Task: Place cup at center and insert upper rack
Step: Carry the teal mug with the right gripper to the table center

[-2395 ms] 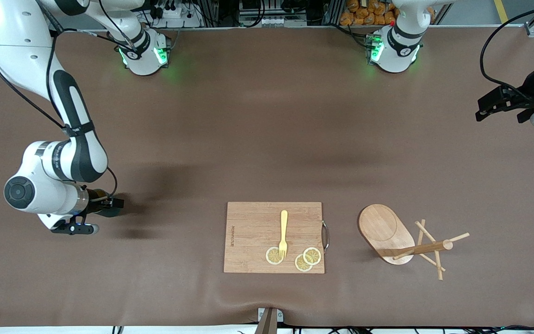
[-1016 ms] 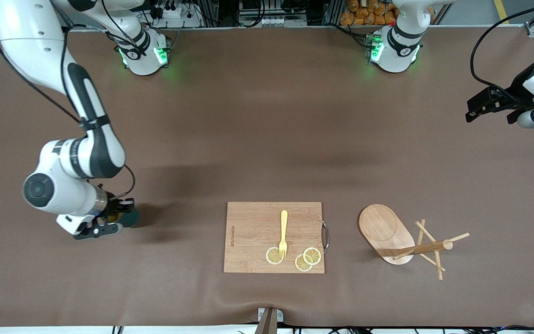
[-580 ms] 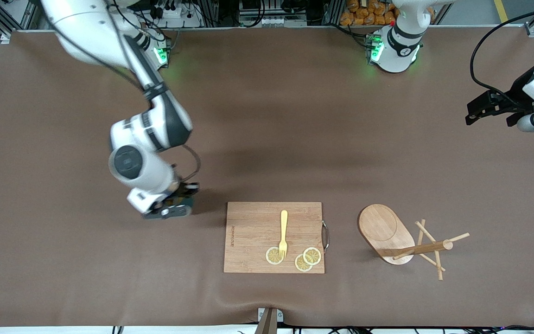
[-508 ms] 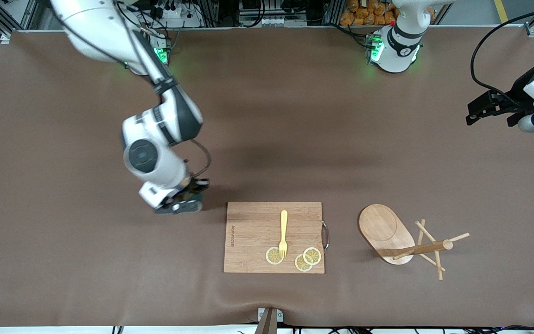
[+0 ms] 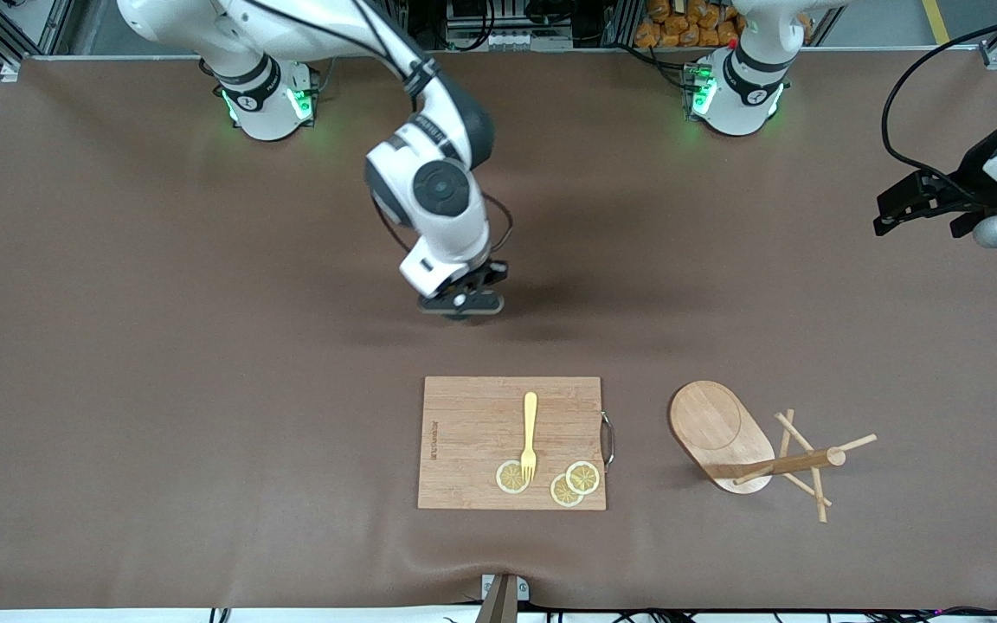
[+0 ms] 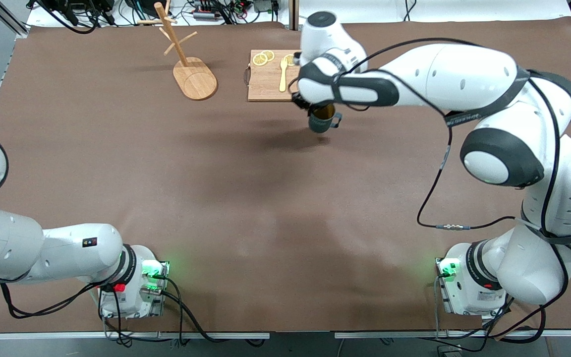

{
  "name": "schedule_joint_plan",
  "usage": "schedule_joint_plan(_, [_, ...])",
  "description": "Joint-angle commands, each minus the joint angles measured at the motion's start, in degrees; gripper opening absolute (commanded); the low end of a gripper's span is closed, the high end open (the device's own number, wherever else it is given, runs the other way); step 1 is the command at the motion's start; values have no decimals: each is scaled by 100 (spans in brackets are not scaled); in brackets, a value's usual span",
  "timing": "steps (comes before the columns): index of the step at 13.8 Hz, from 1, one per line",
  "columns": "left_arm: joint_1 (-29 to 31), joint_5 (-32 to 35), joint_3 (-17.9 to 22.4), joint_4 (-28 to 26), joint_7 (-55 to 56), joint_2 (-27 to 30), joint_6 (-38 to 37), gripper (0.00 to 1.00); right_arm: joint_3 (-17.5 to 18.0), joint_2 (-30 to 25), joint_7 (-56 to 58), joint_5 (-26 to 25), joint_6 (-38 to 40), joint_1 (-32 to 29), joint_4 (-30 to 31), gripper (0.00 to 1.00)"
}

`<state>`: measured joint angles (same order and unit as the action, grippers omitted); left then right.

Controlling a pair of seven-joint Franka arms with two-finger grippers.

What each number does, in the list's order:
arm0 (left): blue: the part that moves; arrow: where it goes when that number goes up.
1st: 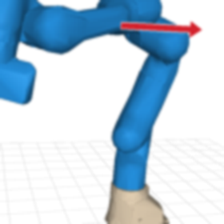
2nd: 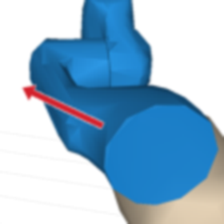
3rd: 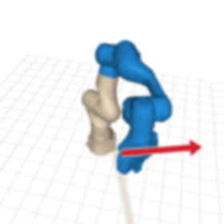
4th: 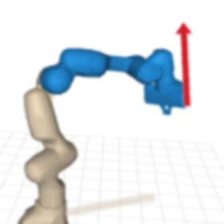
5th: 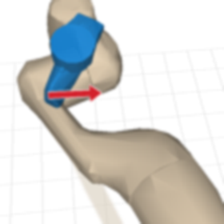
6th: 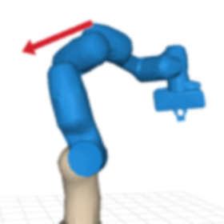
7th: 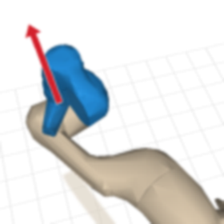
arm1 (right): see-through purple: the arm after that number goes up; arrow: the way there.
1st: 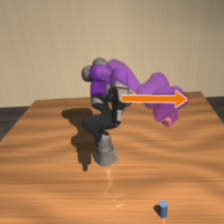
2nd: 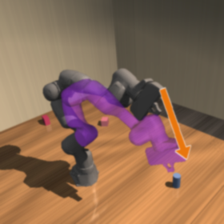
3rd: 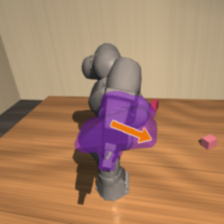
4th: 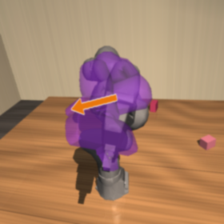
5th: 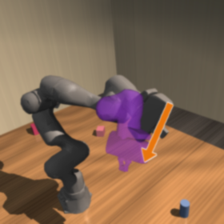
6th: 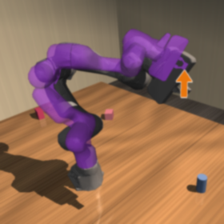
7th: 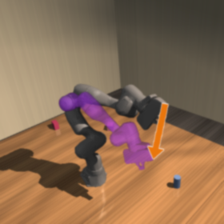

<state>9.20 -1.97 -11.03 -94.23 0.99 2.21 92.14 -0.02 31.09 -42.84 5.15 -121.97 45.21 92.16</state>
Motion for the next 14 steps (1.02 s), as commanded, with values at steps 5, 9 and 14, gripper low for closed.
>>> schedule_joint_plan(5, [169,-23,-13,36,-55,131,-293,100,-94,115,-461,601,15,760,21,0])
schedule_joint_plan(9, [143,-23,-66,63,-55,78,-267,100,-94,292,-963,558,-20,980,4,0])
schedule_joint_plan(14, [91,-14,-75,89,-55,-1,-205,100,-94,388,-1471,592,-20,1095,-49,0])
